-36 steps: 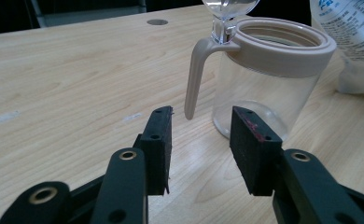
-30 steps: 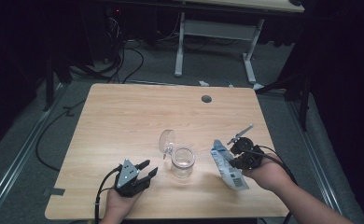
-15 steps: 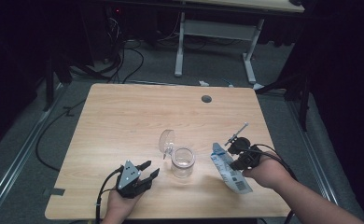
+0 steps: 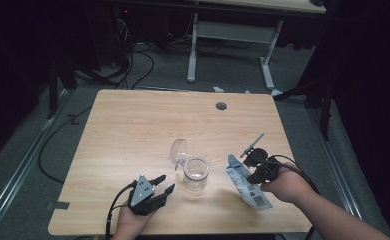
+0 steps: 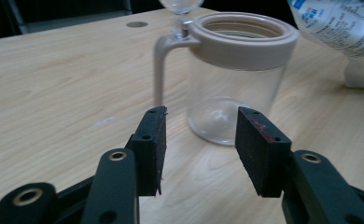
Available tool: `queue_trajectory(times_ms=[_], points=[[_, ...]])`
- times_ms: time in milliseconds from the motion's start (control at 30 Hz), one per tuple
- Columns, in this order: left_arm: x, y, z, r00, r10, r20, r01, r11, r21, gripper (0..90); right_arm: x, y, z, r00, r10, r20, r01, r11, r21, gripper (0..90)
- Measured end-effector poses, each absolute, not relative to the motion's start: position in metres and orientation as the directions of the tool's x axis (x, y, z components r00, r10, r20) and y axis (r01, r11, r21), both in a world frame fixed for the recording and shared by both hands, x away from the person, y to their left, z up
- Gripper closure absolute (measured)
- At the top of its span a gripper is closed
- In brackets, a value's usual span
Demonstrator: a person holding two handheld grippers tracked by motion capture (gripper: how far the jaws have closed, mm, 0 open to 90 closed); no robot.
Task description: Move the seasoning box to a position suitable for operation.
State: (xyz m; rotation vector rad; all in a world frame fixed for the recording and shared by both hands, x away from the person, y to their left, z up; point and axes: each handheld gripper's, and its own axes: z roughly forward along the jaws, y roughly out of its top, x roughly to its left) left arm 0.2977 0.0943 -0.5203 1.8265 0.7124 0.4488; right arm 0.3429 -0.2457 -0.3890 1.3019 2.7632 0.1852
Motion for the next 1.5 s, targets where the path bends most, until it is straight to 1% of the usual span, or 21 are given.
queue_trajectory(times_ms=[167, 233, 300, 333, 400, 433, 500, 600, 767, 933, 1100, 1167, 1200, 1233, 1300, 1367, 1500], points=[[0.289, 0.081, -0.516, 0.787, 0.616, -0.033, 0.242, -0.26, 0.935, 50.7, 0.335, -0.245, -0.382, -0.61, 0.792, -0.011, 0.782, 0.605, 0.152, 90.0], [0.285, 0.073, -0.516, 0.805, 0.592, -0.033, 0.234, -0.266, 0.935, 50.0, 0.334, -0.246, -0.379, -0.63, 0.777, -0.019, 0.764, 0.624, 0.167, 90.0], [0.282, 0.067, -0.516, 0.816, 0.577, -0.026, 0.228, -0.28, 0.933, 49.7, 0.332, -0.246, -0.376, -0.627, 0.779, -0.025, 0.765, 0.621, 0.169, 90.0], [0.281, 0.063, -0.516, 0.821, 0.57, -0.029, 0.229, -0.283, 0.932, 49.7, 0.33, -0.245, -0.374, -0.611, 0.791, -0.023, 0.778, 0.606, 0.165, 90.0], [0.28, 0.055, -0.516, 0.83, 0.556, -0.035, 0.231, -0.286, 0.93, 49.4, 0.329, -0.245, -0.371, -0.621, 0.783, -0.032, 0.768, 0.617, 0.173, 90.0], [0.28, 0.052, -0.516, 0.835, 0.549, -0.038, 0.232, -0.288, 0.929, 49.1, 0.327, -0.243, -0.37, -0.594, 0.804, -0.029, 0.79, 0.59, 0.168, 90.0], [0.281, 0.045, -0.514, 0.843, 0.537, -0.038, 0.227, -0.29, 0.93, 48.7, 0.326, -0.243, -0.368, -0.593, 0.804, -0.032, 0.789, 0.589, 0.173, 90.0], [0.281, 0.033, -0.511, 0.859, 0.509, -0.046, 0.217, -0.281, 0.935, 47.3, 0.328, -0.243, -0.366, -0.608, 0.794, -0.035, 0.777, 0.603, 0.184, 90.0], [0.279, 0.008, -0.506, 0.884, 0.467, -0.02, 0.177, -0.295, 0.939, 47.0, 0.328, -0.239, -0.365, -0.619, 0.785, -0.025, 0.769, 0.613, 0.183, 90.0], [0.279, -0.01, -0.504, 0.899, 0.437, -0.016, 0.16, -0.294, 0.942, 46.8, 0.329, -0.234, -0.365, -0.626, 0.78, -0.014, 0.765, 0.618, 0.183, 90.0], [0.277, -0.014, -0.509, 0.906, 0.423, -0.018, 0.157, -0.296, 0.942, 45.5, 0.327, -0.229, -0.364, -0.629, 0.778, -0.008, 0.763, 0.619, 0.188, 90.0], [0.275, -0.015, -0.511, 0.908, 0.418, -0.027, 0.161, -0.29, 0.943, 45.2, 0.325, -0.225, -0.362, -0.607, 0.795, -0.002, 0.781, 0.597, 0.181, 90.0], [0.274, -0.015, -0.512, 0.909, 0.415, -0.027, 0.162, -0.292, 0.943, 45.1, 0.325, -0.224, -0.362, -0.611, 0.792, -0.002, 0.778, 0.601, 0.185, 90.0], [0.274, -0.015, -0.512, 0.91, 0.413, -0.026, 0.161, -0.296, 0.942, 44.9, 0.326, -0.224, -0.361, -0.634, 0.773, -0.012, 0.758, 0.624, 0.191, 90.0], [0.273, -0.014, -0.514, 0.911, 0.412, -0.033, 0.165, -0.29, 0.943, 44.2, 0.324, -0.221, -0.359, -0.626, 0.78, -0.004, 0.764, 0.615, 0.194, 90.0], [0.272, -0.015, -0.516, 0.914, 0.405, -0.033, 0.165, -0.294, 0.942, 43.3, 0.324, -0.22, -0.357, -0.637, 0.771, -0.002, 0.755, 0.625, 0.198, 90.0], [0.269, -0.019, -0.519, 0.92, 0.392, -0.022, 0.149, -0.298, 0.943, 40.7, 0.323, -0.214, -0.353, -0.642, 0.767, -0.002, 0.751, 0.629, 0.199, 90.0]])
